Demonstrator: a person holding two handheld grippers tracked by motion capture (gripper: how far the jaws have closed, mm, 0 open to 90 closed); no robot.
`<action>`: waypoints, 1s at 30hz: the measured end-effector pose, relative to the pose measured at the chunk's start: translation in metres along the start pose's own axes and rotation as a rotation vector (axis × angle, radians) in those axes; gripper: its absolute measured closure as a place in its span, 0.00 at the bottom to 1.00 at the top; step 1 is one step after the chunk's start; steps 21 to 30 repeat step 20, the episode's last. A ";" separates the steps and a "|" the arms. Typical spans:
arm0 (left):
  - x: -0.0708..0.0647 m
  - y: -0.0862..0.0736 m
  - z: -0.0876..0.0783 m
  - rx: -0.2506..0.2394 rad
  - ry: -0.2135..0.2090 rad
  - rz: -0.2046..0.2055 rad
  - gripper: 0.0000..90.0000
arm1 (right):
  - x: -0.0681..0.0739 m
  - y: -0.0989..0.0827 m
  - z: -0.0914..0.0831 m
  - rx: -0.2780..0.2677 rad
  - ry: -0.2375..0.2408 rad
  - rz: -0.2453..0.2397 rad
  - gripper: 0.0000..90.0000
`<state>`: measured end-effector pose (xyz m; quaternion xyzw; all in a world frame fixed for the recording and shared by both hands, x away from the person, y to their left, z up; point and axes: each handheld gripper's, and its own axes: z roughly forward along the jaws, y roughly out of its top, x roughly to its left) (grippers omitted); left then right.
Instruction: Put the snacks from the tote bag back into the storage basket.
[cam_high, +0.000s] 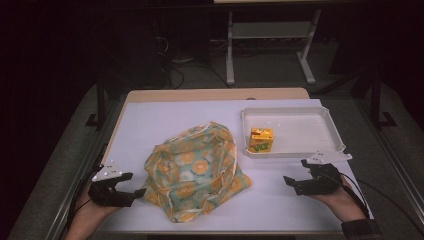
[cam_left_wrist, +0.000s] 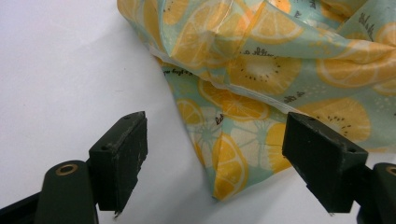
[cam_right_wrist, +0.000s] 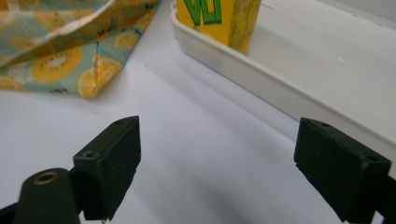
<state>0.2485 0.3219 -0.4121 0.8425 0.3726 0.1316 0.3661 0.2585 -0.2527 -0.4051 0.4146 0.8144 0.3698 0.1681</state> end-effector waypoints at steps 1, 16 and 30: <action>0.000 0.000 0.000 0.000 -0.001 -0.001 0.24 | 0.001 -0.002 0.000 0.004 -0.003 -0.001 0.16; -0.001 0.000 0.003 0.024 -0.006 0.013 0.24 | 0.011 -0.030 0.009 0.096 -0.004 -0.037 0.15; -0.001 0.000 0.003 0.026 -0.007 0.015 0.24 | 0.010 -0.029 0.009 0.082 -0.005 -0.047 0.14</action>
